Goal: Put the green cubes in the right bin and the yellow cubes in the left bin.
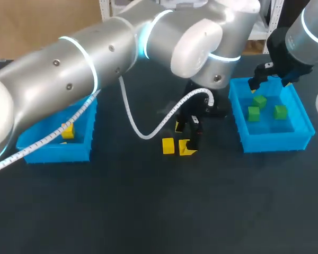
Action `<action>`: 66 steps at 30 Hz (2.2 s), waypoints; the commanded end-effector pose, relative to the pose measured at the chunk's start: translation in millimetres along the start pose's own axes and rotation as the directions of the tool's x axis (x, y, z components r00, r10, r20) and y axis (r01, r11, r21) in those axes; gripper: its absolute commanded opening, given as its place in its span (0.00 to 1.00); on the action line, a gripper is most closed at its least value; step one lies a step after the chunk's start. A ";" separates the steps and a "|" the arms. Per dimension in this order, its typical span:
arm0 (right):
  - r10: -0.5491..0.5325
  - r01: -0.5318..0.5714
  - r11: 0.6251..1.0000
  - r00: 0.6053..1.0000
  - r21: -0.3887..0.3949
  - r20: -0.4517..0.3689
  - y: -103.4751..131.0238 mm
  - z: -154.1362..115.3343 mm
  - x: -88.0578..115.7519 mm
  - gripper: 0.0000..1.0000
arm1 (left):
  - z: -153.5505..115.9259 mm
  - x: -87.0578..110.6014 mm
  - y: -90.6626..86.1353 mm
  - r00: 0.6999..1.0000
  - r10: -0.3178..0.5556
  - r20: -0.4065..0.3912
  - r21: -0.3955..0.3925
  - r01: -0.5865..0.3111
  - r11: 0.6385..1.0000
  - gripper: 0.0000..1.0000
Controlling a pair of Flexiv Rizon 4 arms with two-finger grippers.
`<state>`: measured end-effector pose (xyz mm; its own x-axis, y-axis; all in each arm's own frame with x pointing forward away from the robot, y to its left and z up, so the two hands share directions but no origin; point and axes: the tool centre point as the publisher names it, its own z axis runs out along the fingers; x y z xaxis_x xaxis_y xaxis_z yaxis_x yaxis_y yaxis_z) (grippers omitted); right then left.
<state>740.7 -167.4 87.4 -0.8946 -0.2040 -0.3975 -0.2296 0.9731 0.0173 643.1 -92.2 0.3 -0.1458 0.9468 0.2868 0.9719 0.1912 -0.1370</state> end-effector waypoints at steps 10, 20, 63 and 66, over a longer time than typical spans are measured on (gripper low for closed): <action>0.002 -0.002 1.000 1.000 0.004 0.006 0.3 -1.1 2.3 1.00 | 2.7 -6.1 -1.4 0.999 -0.028 -0.036 -0.012 0.028 1.000 0.00; 0.002 -0.002 1.000 1.000 0.004 0.006 0.3 -1.1 2.3 1.00 | -2.4 6.1 -0.1 0.999 -0.046 -0.019 0.010 0.046 0.999 0.00; 0.002 -0.002 1.000 1.000 0.004 0.006 0.3 -1.1 2.3 1.00 | -43.6 306.0 58.4 0.385 -0.868 0.312 0.231 0.856 0.463 0.00; 0.002 -0.002 1.000 1.000 0.004 0.006 0.3 -1.1 2.3 1.00 | -30.3 310.5 48.1 0.383 -0.880 0.282 0.236 0.861 0.451 0.00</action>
<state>740.7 -167.4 87.4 -0.8946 -0.2040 -0.3975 -0.2296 0.9731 0.0173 673.7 193.1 117.7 -0.8931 0.2573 0.3690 0.2696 0.9628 -0.0187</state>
